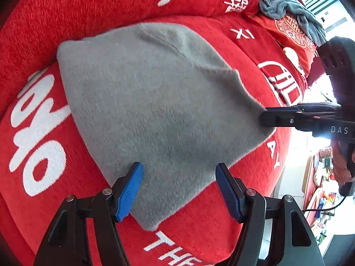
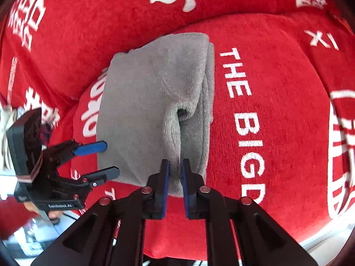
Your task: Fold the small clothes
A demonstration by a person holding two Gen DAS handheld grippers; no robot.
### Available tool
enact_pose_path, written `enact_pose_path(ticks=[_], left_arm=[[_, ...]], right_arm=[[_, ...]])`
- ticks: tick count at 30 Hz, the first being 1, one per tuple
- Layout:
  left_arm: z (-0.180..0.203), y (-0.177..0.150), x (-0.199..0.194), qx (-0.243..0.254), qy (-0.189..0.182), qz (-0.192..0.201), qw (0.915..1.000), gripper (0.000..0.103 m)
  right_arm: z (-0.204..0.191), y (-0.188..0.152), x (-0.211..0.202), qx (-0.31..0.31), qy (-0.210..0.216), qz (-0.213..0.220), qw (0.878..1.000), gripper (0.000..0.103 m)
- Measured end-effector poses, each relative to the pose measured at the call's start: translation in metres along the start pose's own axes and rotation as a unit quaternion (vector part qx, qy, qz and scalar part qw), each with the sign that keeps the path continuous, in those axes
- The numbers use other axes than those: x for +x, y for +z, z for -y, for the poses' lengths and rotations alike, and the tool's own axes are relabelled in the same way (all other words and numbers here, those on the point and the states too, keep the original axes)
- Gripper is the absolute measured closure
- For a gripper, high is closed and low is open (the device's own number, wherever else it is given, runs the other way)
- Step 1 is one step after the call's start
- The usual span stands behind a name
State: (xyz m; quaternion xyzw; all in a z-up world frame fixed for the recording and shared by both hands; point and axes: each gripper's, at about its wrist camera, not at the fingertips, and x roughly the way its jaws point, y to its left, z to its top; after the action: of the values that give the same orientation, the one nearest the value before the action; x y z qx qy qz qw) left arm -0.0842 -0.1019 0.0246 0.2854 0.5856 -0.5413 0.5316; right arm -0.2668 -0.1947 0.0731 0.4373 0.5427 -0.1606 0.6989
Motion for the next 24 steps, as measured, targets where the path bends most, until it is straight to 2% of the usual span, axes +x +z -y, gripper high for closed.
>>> enact_pose_path(ticks=[2, 3, 7, 8, 11, 17, 21, 24], left_arm=[[-0.002, -0.002, 0.004, -0.002, 0.000, -0.007, 1.0000, 0.033], [-0.003, -0.004, 0.007, -0.003, -0.001, -0.011, 0.9999, 0.033], [-0.006, -0.013, 0.017, -0.005, 0.001, -0.018, 0.9998, 0.033], [-0.005, -0.014, 0.018, -0.003, 0.003, -0.018, 0.9998, 0.033], [-0.001, -0.018, 0.019, 0.009, 0.014, -0.014, 0.9998, 0.033], [0.002, -0.023, 0.014, 0.008, 0.029, -0.021, 0.9993, 0.033], [-0.002, -0.022, 0.003, -0.033, 0.044, -0.029, 0.9981, 0.033], [-0.007, -0.022, -0.006, -0.066, 0.061, -0.033, 0.9954, 0.032]], right_arm=[[0.004, -0.002, 0.003, 0.008, 0.011, -0.006, 1.000, 0.091], [0.008, -0.003, 0.004, 0.018, 0.011, -0.001, 1.000, 0.097], [0.042, -0.017, 0.027, 0.081, 0.003, -0.013, 0.997, 0.097], [0.055, -0.025, 0.036, 0.103, 0.010, -0.020, 0.994, 0.097], [0.070, -0.033, 0.035, 0.136, 0.042, -0.003, 0.990, 0.097], [0.053, -0.034, 0.024, 0.102, -0.017, -0.027, 0.994, 0.095], [0.051, -0.035, 0.024, 0.109, -0.044, -0.048, 0.992, 0.095], [0.054, -0.038, 0.016, 0.128, -0.041, -0.051, 0.990, 0.094]])
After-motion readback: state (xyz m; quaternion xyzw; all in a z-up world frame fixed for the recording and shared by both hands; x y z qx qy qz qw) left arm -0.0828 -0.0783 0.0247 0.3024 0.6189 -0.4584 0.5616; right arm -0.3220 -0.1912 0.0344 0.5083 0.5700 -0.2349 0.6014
